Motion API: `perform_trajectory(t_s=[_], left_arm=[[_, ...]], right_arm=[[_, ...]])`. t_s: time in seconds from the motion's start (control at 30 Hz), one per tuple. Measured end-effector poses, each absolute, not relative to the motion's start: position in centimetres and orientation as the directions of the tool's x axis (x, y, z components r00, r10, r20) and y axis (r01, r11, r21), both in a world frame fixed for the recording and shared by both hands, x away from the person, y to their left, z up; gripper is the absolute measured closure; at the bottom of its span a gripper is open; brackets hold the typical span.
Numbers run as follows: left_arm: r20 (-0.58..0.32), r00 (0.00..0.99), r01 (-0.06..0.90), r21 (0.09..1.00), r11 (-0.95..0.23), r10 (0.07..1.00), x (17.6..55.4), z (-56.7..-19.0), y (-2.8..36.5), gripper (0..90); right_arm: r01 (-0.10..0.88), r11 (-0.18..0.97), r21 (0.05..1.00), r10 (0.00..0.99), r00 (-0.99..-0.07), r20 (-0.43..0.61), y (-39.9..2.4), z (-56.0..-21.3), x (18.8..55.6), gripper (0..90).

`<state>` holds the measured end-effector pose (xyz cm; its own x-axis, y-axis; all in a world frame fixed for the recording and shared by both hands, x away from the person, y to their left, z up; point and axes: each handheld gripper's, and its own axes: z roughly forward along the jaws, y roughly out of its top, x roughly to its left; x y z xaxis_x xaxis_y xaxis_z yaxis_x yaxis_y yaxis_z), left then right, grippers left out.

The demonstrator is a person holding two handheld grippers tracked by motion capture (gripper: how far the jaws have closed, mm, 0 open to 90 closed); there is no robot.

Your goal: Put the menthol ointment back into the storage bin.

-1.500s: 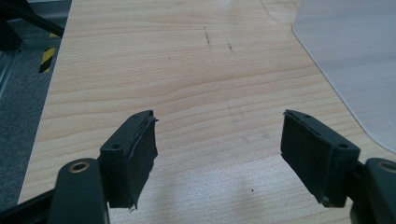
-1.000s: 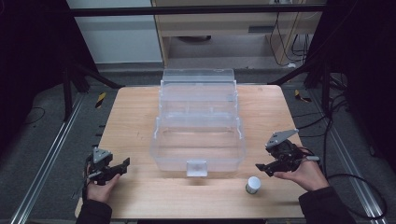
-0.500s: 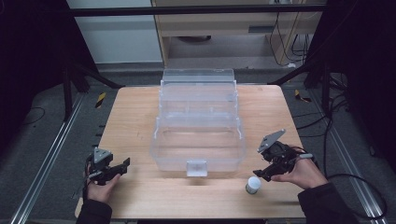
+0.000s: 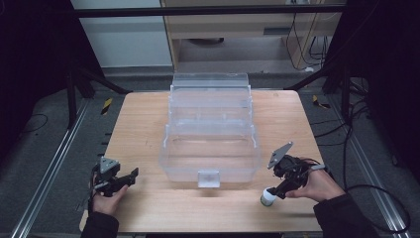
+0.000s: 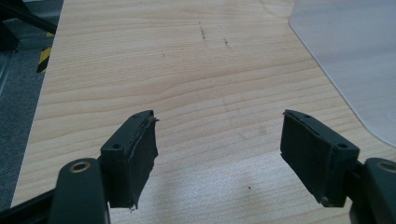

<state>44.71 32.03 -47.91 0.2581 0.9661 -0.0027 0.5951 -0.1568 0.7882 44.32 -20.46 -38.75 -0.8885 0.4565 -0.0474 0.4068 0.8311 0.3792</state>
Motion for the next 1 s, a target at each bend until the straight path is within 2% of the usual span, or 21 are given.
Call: perform_trajectory(t_s=[1.0], left_arm=[[0.003, 0.262, 0.594, 0.788, -0.164, 0.965, 44.7, -47.9, 32.0, 26.4]], right_arm=[[0.271, 0.936, 0.222, 0.288, -0.957, -0.045, -18.4, -41.2, 43.8, 33.8]])
